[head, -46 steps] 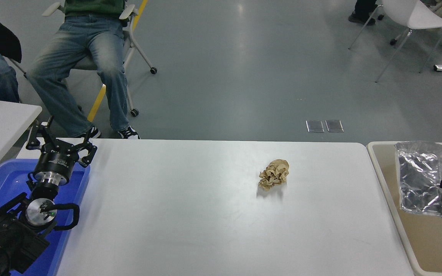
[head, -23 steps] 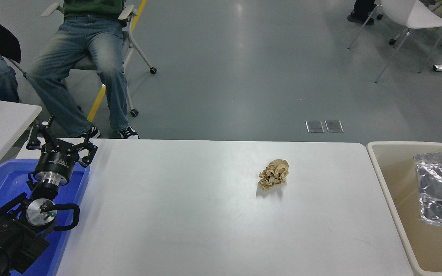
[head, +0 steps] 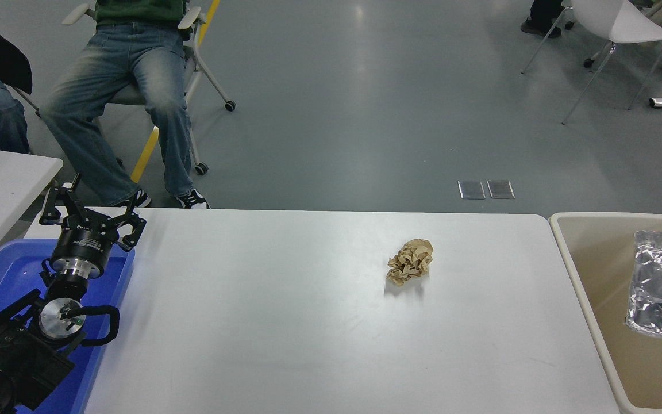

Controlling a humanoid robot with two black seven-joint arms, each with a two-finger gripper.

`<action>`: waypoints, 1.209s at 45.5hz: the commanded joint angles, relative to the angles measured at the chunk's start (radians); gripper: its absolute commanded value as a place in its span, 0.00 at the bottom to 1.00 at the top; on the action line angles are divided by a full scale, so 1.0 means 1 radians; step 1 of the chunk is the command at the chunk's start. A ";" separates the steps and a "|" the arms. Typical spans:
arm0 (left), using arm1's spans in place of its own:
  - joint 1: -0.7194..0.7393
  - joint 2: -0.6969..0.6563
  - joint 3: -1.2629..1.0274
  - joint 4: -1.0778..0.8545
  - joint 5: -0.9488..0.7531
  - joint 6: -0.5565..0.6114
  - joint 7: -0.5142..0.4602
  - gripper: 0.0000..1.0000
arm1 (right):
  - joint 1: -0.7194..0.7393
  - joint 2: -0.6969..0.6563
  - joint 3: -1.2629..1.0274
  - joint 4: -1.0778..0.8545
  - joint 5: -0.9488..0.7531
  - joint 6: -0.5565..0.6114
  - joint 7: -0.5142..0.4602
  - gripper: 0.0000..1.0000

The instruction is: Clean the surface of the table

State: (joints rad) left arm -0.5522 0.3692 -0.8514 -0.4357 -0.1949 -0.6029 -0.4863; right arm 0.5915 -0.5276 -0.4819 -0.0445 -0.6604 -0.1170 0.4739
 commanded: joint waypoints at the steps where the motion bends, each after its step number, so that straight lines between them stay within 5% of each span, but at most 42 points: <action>1: 0.000 0.001 0.000 0.000 0.000 0.000 0.000 1.00 | -0.002 0.008 -0.036 -0.003 -0.005 -0.004 -0.012 0.00; 15: 0.000 0.001 0.000 0.000 0.000 0.000 0.000 1.00 | 0.001 0.023 -0.236 -0.054 -0.010 -0.013 -0.031 0.00; 49: 0.000 0.001 0.000 0.000 0.000 0.000 0.000 1.00 | 0.005 0.060 -0.219 -0.058 0.010 -0.033 -0.083 0.00; 50: 0.000 0.001 0.000 0.000 0.000 0.000 0.000 1.00 | 0.007 0.060 -0.218 -0.057 0.012 -0.032 -0.084 0.09; 53: 0.000 0.001 0.000 0.000 0.000 0.000 0.000 1.00 | 0.008 0.060 -0.199 -0.057 0.024 -0.030 -0.086 1.00; 55: 0.000 0.001 0.000 0.000 0.000 0.000 0.000 1.00 | 0.008 0.063 -0.198 -0.057 0.025 -0.029 -0.086 1.00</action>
State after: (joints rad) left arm -0.5522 0.3697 -0.8514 -0.4356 -0.1948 -0.6029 -0.4863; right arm 0.5960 -0.4699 -0.6992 -0.1011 -0.6508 -0.1440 0.3967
